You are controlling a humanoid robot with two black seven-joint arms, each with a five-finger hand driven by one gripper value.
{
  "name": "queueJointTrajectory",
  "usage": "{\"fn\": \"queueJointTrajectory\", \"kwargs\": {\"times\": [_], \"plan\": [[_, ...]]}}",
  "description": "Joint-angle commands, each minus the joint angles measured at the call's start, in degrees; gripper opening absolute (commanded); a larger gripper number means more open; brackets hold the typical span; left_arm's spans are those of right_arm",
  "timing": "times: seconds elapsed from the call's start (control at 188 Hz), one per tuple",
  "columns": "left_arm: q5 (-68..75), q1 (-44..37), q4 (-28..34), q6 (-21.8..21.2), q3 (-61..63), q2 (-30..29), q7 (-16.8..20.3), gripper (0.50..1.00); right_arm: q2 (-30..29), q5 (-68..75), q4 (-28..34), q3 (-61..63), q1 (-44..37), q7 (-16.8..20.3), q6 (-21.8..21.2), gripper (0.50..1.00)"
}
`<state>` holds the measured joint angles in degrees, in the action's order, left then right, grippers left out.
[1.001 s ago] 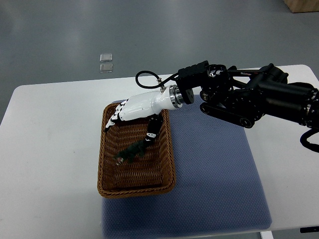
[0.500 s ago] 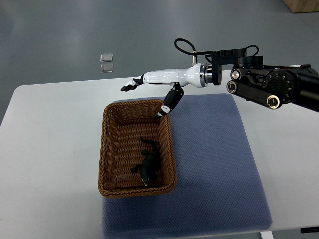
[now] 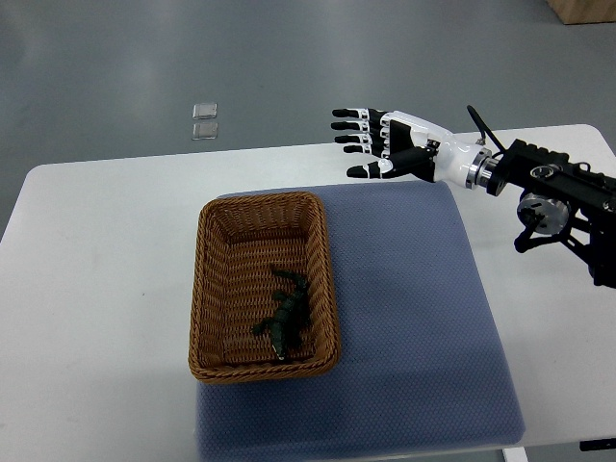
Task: Place crocodile in brown basket with right hand
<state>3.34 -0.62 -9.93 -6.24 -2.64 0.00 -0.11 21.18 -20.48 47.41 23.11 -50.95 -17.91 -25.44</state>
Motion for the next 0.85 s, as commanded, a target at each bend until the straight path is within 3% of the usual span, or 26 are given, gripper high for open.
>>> {"fn": "queueJointTrajectory", "kwargs": {"times": [0.0, 0.245, 0.841], "plan": [[0.0, 0.0, 0.0, 0.0, 0.0, 0.0, 0.02, 1.0, -0.35, 6.5, -1.26, 3.17, 2.88, 3.15, 0.04, 0.915], [0.0, 0.0, 0.0, 0.0, 0.09, 0.0, 0.02, 1.0, -1.58, 20.12, -5.31, 3.61, 4.72, 9.91, 0.48, 0.919], [0.0, 0.0, 0.0, 0.0, 0.09, 0.0, 0.02, 1.0, -2.64, 20.57, -6.01, 4.84, 5.69, 9.21, 0.21, 0.928]]}}
